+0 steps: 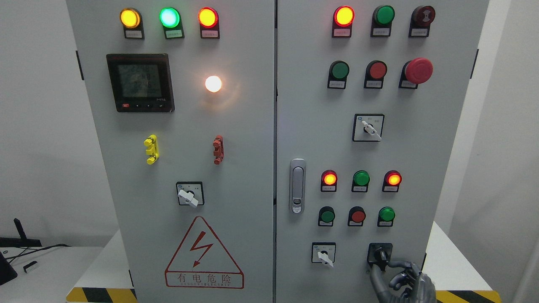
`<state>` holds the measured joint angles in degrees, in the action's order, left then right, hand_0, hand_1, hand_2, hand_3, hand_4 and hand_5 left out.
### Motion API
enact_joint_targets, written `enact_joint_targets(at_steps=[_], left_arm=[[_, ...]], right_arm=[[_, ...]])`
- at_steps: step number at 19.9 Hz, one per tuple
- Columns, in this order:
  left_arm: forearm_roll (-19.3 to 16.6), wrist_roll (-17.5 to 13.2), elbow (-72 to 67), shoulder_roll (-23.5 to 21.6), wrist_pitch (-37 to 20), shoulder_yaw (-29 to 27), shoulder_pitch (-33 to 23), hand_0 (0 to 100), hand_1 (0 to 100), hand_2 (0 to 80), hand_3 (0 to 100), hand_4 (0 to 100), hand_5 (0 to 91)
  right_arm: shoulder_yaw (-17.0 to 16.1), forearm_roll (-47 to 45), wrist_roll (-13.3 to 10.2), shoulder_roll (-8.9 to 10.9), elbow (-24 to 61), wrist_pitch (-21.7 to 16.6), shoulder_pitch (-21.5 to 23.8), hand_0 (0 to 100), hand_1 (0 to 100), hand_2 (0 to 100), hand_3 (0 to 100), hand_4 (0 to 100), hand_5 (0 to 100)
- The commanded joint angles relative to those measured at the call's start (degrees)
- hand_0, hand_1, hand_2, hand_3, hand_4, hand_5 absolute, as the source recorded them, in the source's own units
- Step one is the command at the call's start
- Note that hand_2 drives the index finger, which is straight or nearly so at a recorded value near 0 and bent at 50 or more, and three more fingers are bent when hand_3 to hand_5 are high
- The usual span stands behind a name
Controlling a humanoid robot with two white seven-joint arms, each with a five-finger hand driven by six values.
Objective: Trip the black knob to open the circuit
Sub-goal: 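Raise the right hand up toward the black rotary knob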
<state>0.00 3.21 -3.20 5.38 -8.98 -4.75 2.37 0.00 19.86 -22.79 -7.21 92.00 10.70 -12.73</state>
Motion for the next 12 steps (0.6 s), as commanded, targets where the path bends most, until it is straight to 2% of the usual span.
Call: enact_joint_targets(at_steps=[1, 12], left_arm=[[-1.8, 0.0, 0.0, 0.0, 0.0, 0.0, 0.0, 12, 39, 0.0, 0, 0, 0.0], [-1.8, 0.0, -0.1, 0.0, 0.0, 0.0, 0.0, 12, 39, 0.0, 0, 0, 0.0]], right_arm=[[-1.8, 0.0, 0.0, 0.00, -0.1, 0.0, -0.3, 25, 74, 50, 87, 87, 98], [-1.7, 0.0, 0.0, -0.09, -0.2, 0.1, -0.3, 25, 74, 51, 89, 88, 98]])
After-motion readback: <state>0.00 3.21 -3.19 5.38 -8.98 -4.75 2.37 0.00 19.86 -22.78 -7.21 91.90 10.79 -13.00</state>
